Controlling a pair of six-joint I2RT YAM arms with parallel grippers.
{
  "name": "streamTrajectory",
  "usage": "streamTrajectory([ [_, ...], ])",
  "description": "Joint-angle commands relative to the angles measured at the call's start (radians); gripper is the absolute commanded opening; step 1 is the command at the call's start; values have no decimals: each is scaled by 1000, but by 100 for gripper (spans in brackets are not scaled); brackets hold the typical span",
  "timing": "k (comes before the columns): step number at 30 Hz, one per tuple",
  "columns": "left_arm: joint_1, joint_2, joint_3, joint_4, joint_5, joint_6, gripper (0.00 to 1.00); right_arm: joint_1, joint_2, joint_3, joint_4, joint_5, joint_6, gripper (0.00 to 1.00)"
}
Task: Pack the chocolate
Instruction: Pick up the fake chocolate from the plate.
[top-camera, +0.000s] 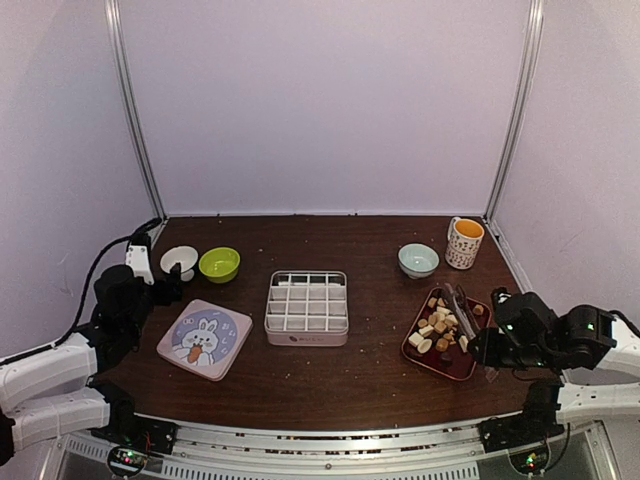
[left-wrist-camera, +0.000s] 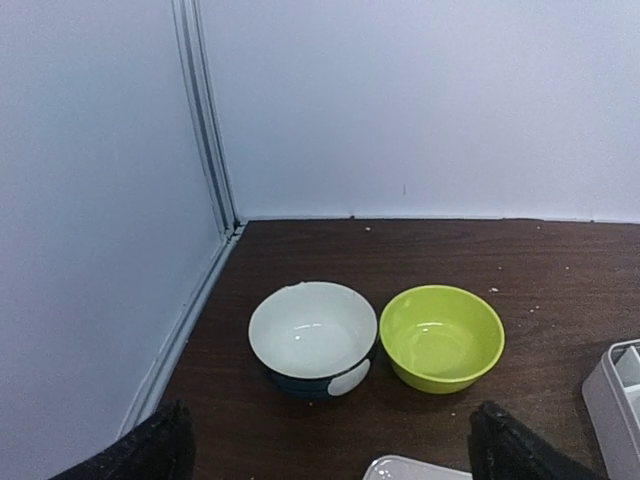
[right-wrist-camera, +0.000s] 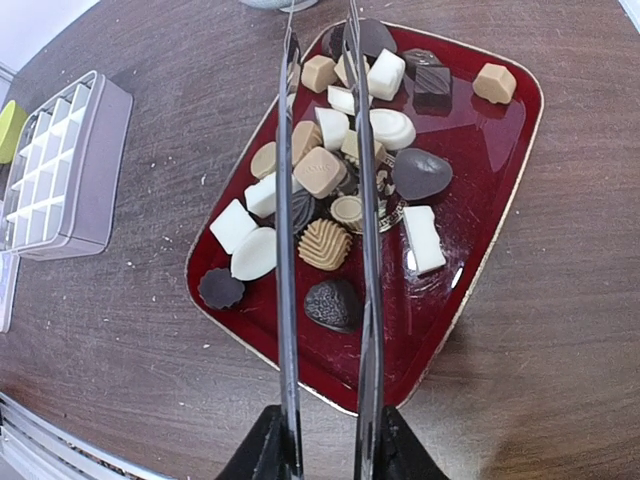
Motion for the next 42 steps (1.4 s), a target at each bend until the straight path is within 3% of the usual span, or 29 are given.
streamTrajectory([
  [1,5,-26,-67,94,22,-213,98,-10,-45,-21,-41,36,76,29],
  [6,4,38,-44,92,11,-398,98,-57,-22,-28,-15,9,99,29],
  [11,4,103,62,-5,100,-398,98,-122,-7,-28,22,-30,72,29],
  [15,4,135,65,48,188,-364,98,-189,-23,-61,60,-105,69,28],
  [21,4,128,71,37,214,-331,98,-260,-31,-91,76,-179,47,28],
  [34,4,157,88,29,225,-306,98,-266,91,-80,39,-162,4,27],
  [42,5,160,90,29,225,-297,98,-266,61,-71,14,-144,-1,30],
])
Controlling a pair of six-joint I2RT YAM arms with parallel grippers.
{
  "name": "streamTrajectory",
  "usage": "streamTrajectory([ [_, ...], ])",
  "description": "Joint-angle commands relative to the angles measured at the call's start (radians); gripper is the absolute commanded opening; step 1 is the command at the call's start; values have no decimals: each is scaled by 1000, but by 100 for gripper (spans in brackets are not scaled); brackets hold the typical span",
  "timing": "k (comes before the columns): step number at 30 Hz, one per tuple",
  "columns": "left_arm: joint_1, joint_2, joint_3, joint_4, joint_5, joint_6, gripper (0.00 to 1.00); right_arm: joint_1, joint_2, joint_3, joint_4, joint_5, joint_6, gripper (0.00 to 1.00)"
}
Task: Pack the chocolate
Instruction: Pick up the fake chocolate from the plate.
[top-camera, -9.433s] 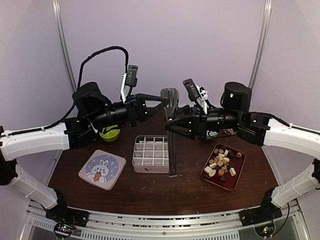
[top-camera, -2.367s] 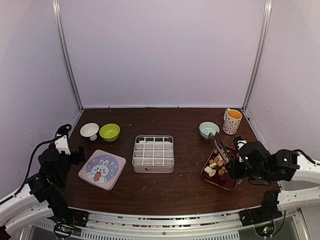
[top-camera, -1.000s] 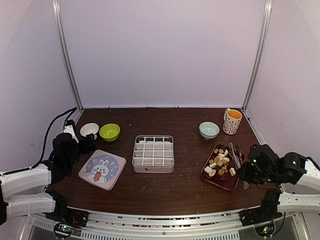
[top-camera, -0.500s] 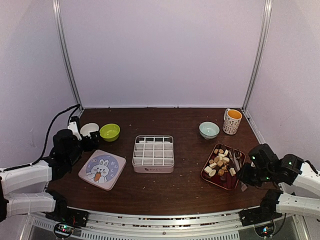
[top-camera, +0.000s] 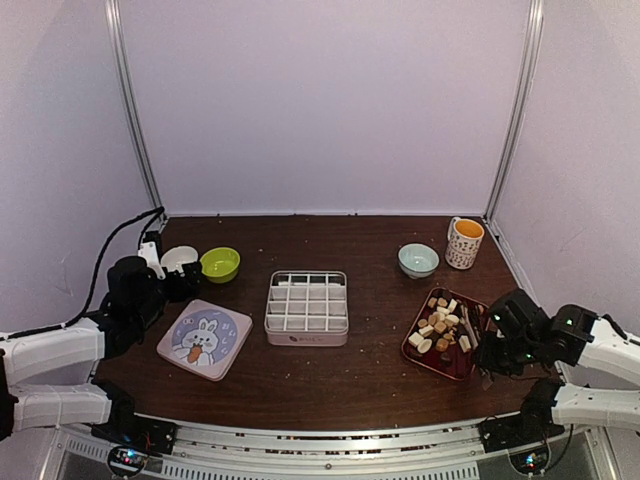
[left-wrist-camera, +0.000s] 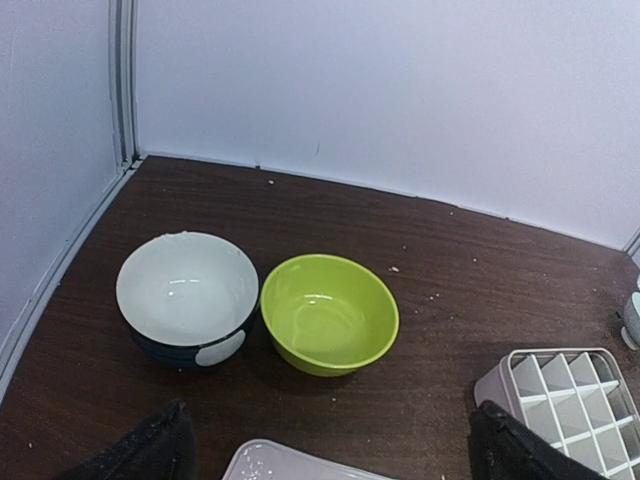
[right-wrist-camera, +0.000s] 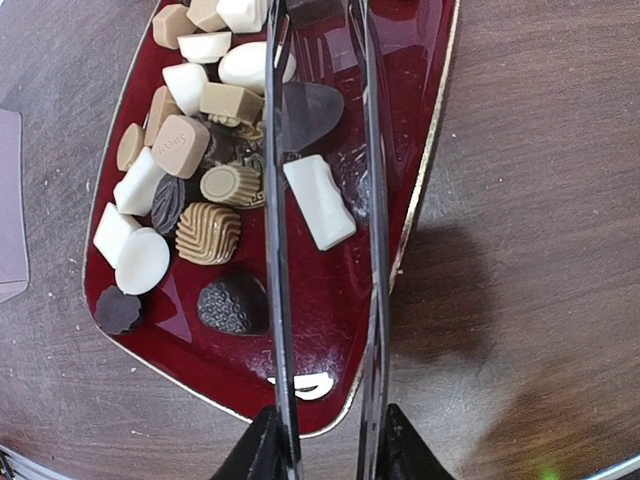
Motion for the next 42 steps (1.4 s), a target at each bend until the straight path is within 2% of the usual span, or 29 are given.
streamTrajectory([
  [1,5,4,30,31,9,23,98,-6,-18,16,-16,35,-10,30],
  [10,4,4,31,29,11,32,98,-6,57,33,9,26,-35,29],
  [12,4,4,31,26,8,37,97,-6,66,42,8,30,-39,25],
  [14,4,2,32,24,8,40,98,-6,62,56,4,33,-42,23],
  [34,4,9,35,26,19,61,98,-7,-55,221,-56,61,-77,20],
  [38,4,5,35,24,20,63,98,-5,-56,241,-5,0,-121,19],
  [42,4,-1,33,26,80,111,97,-6,-33,228,153,-150,-183,15],
])
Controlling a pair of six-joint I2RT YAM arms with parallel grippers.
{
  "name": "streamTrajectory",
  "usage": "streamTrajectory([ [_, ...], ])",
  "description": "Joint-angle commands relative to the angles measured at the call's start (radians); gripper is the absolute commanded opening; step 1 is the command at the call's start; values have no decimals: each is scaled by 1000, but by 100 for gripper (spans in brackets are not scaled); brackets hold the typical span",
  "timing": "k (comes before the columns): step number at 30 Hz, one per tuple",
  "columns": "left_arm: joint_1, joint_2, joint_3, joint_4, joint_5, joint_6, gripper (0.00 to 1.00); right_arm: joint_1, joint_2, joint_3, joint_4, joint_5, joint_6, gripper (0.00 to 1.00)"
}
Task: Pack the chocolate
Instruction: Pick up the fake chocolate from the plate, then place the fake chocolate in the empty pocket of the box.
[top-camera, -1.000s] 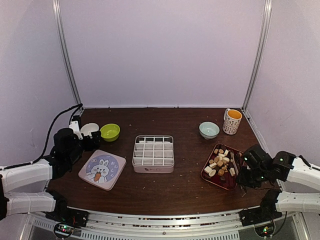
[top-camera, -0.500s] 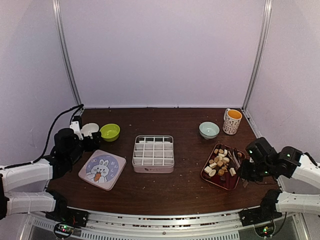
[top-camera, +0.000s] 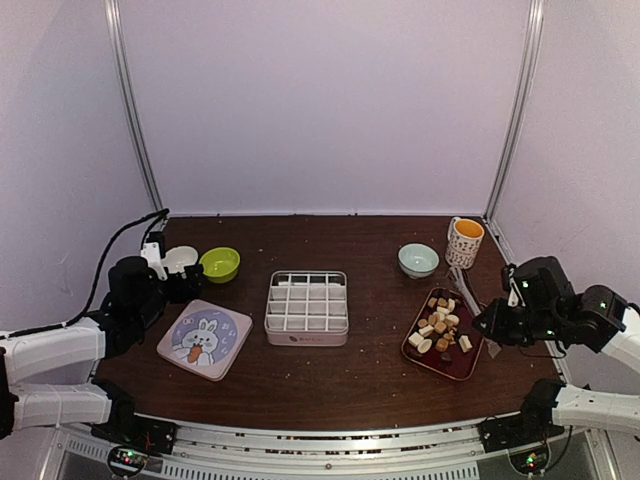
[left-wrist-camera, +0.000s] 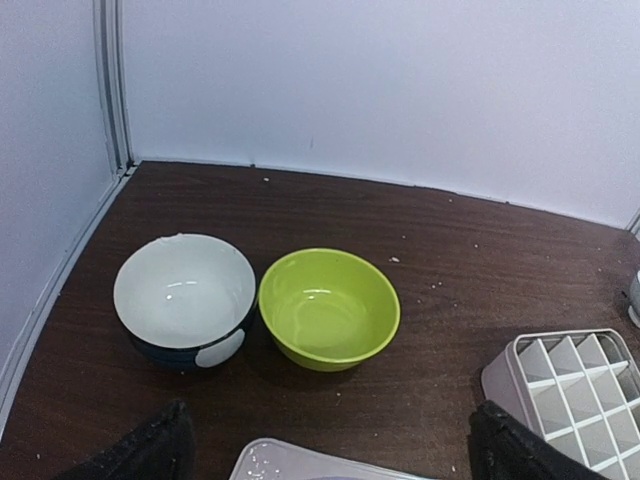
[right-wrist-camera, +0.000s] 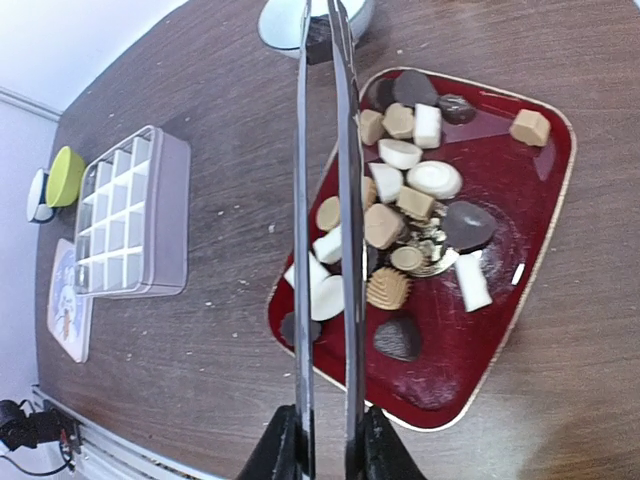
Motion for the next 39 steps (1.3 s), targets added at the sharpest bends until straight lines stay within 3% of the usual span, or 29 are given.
streamTrajectory([
  [1,4,-15,32,30,93,71,97,-2,34,13,192,-166,-81,15],
  [6,5,-12,29,43,136,83,97,21,156,43,334,-309,-135,14],
  [20,5,0,22,65,182,111,97,113,508,223,475,-360,-264,13],
  [39,4,7,26,66,198,113,97,143,709,325,452,-206,-328,13],
])
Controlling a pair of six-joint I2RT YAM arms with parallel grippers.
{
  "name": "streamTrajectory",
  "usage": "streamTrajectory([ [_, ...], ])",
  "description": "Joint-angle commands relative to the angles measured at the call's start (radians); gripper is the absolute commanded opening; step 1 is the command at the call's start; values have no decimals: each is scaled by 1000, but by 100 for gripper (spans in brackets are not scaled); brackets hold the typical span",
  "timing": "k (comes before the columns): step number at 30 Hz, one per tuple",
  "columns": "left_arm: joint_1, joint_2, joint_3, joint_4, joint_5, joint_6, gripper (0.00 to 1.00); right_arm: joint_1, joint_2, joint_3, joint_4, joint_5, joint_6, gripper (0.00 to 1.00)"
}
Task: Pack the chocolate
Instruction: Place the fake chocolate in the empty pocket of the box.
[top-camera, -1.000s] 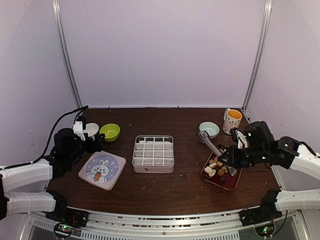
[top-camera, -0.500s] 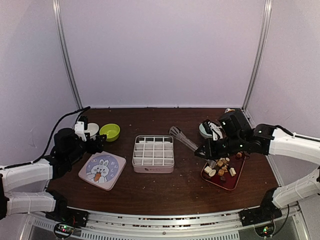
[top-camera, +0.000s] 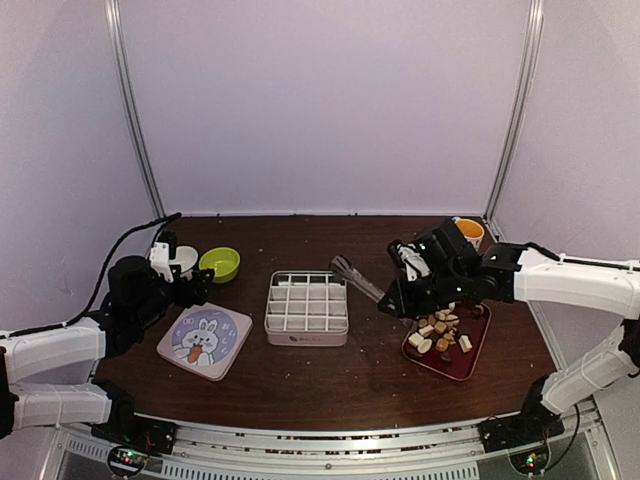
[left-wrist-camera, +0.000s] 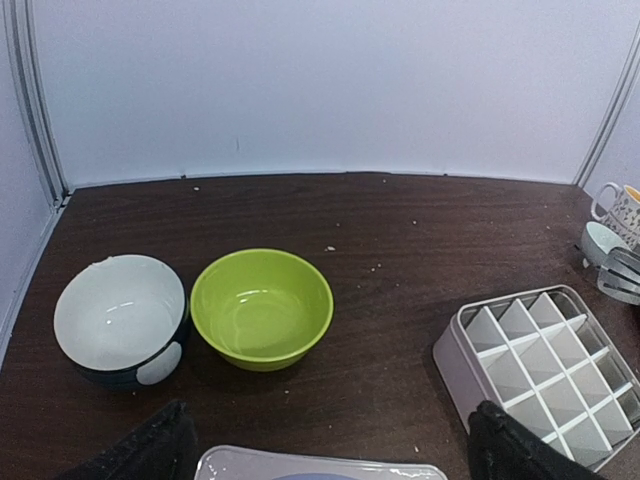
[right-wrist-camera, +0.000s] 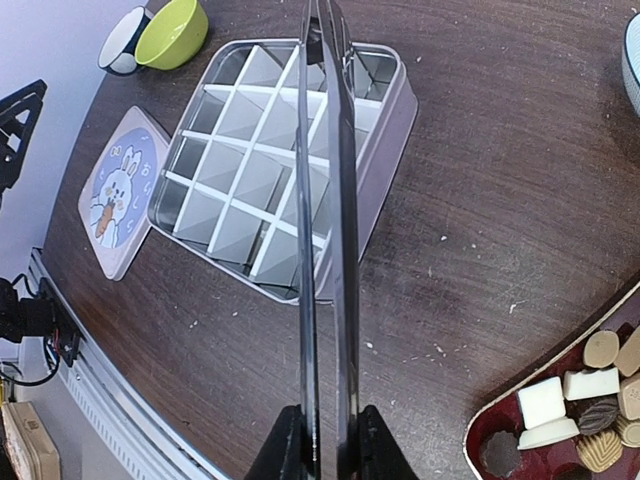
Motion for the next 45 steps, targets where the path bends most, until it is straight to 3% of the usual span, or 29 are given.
streamTrajectory([
  [1,4,4,26,45,10,14,97,6,23,38,15,63,-25,13],
  [45,4,7,35,24,-10,18,97,12,95,86,-17,68,-36,26],
])
